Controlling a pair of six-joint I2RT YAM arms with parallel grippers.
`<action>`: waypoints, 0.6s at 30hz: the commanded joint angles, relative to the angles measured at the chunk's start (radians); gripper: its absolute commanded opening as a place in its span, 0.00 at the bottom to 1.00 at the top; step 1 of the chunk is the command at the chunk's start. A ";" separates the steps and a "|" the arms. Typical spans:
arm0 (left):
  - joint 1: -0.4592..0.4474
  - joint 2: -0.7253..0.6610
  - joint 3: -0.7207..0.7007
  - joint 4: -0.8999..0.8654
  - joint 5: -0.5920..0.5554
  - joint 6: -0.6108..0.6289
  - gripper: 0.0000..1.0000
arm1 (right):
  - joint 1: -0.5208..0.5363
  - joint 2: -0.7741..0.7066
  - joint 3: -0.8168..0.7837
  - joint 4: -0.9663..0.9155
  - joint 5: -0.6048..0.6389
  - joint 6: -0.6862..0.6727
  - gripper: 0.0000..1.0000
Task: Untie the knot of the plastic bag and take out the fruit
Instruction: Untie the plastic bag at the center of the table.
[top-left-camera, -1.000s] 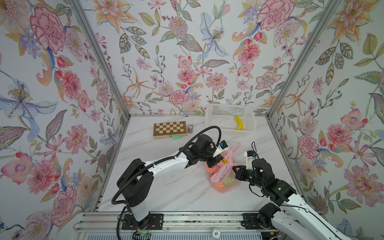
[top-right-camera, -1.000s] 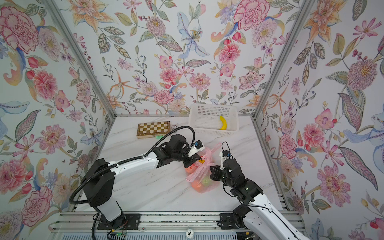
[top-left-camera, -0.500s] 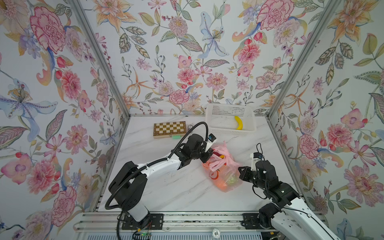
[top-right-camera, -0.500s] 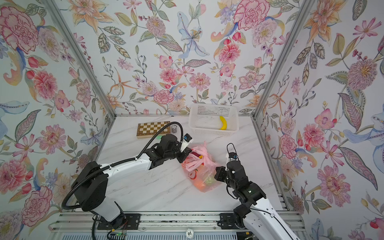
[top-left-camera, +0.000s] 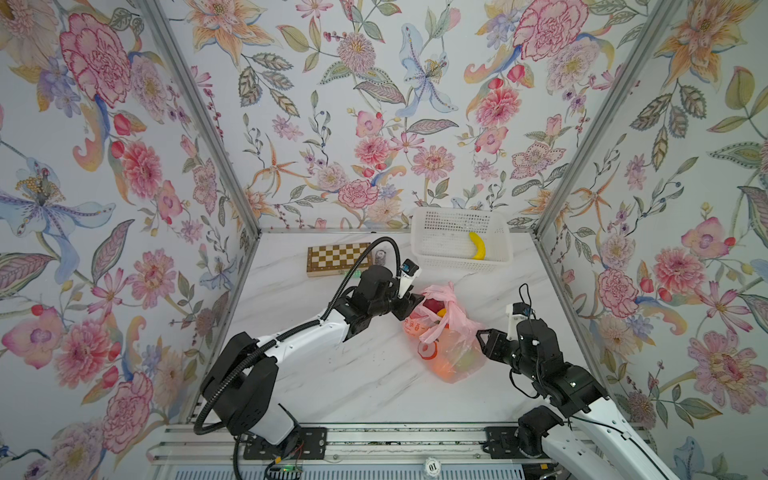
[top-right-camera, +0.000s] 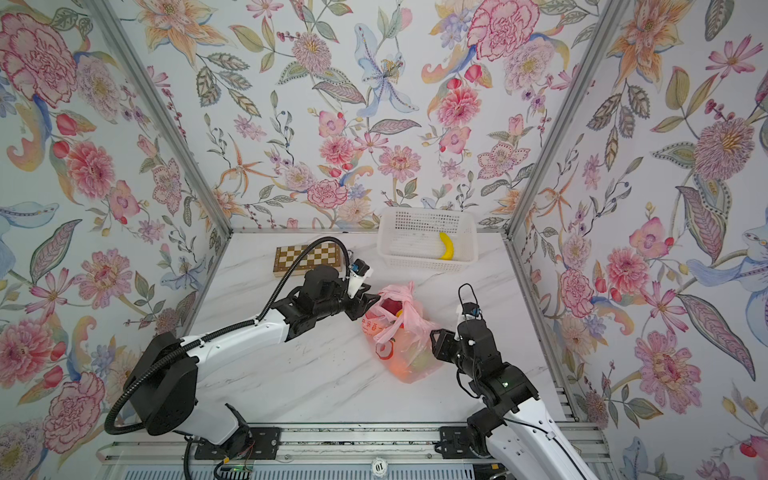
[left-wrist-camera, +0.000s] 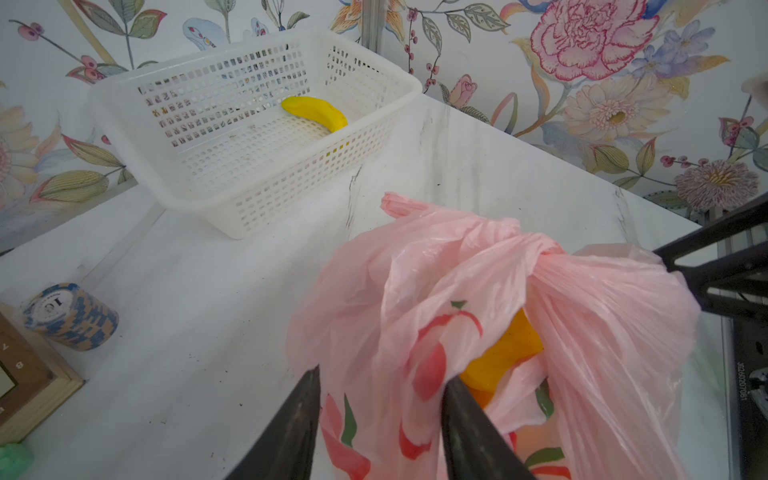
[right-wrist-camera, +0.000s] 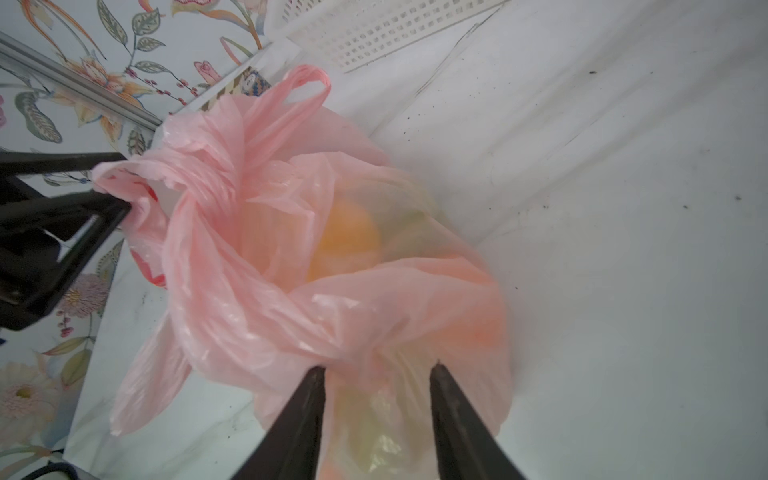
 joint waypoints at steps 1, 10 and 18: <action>0.004 -0.013 0.072 -0.013 0.061 0.028 0.55 | 0.016 0.016 0.090 -0.012 0.015 -0.028 0.49; -0.016 0.100 0.275 -0.227 0.185 0.205 0.63 | 0.060 0.185 0.232 -0.001 -0.049 -0.104 0.56; -0.023 0.196 0.423 -0.448 0.283 0.345 0.72 | 0.063 0.323 0.250 0.077 -0.188 -0.076 0.57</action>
